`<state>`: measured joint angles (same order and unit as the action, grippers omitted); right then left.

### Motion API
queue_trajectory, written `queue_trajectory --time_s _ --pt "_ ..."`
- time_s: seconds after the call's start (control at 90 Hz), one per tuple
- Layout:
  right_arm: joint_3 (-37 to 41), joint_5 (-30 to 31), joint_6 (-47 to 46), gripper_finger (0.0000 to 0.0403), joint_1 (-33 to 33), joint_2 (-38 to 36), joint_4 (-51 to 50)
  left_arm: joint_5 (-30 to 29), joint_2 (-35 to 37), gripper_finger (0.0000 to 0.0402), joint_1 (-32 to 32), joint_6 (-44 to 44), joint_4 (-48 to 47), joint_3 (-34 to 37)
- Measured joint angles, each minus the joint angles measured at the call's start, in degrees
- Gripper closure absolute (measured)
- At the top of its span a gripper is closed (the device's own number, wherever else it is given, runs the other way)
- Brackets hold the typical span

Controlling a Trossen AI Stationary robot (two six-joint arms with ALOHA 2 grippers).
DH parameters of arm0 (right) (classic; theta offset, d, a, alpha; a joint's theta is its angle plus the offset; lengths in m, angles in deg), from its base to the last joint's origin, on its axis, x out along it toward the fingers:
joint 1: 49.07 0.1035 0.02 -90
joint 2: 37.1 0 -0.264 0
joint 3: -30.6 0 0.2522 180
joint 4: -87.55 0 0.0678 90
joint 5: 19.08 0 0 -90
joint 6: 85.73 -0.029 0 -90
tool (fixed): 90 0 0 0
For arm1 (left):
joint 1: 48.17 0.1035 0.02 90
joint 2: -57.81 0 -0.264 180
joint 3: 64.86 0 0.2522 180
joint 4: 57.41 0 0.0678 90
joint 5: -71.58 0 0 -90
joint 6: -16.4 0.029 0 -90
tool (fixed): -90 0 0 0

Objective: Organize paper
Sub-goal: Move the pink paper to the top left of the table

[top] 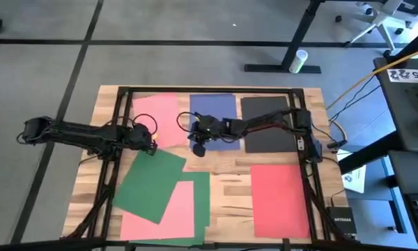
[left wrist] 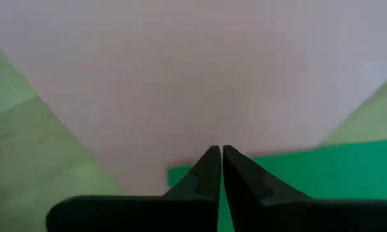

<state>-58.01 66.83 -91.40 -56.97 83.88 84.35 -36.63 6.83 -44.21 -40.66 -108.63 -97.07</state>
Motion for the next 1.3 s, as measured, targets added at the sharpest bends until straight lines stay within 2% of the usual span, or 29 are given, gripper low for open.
queue_trajectory --time_s 0.2,0.433,0.678,0.833,0.978,1.3 --pt "-7.35 1.26 -1.80 0.0403 0.02 6.79 -8.62 -0.16 0.31 0.0402 -4.41 -1.33 0.07 -1.54" --pt "-11.56 1.74 -3.24 0.0403 0.07 8.57 -10.92 -0.13 0.34 0.0402 -9.10 -3.44 0.37 -2.89" --pt "-12.20 -1.49 -3.64 0.0403 0.07 8.61 -11.94 -0.16 0.35 0.0402 -12.53 -5.75 0.31 -2.92" --pt "-12.20 -1.41 -3.13 0.0403 0.07 8.61 -13.43 -0.17 0.35 0.0402 -14.31 -6.82 0.33 -2.92" --pt "-12.17 2.05 -2.94 0.0403 0.04 8.22 -14.18 -0.18 0.35 0.0402 -15.89 -7.42 0.35 -2.95" --pt "-12.68 1.39 -2.97 0.0403 -0.37 9.55 -12.15 -0.68 0.35 0.0402 -16.45 -7.65 0.79 -2.98"
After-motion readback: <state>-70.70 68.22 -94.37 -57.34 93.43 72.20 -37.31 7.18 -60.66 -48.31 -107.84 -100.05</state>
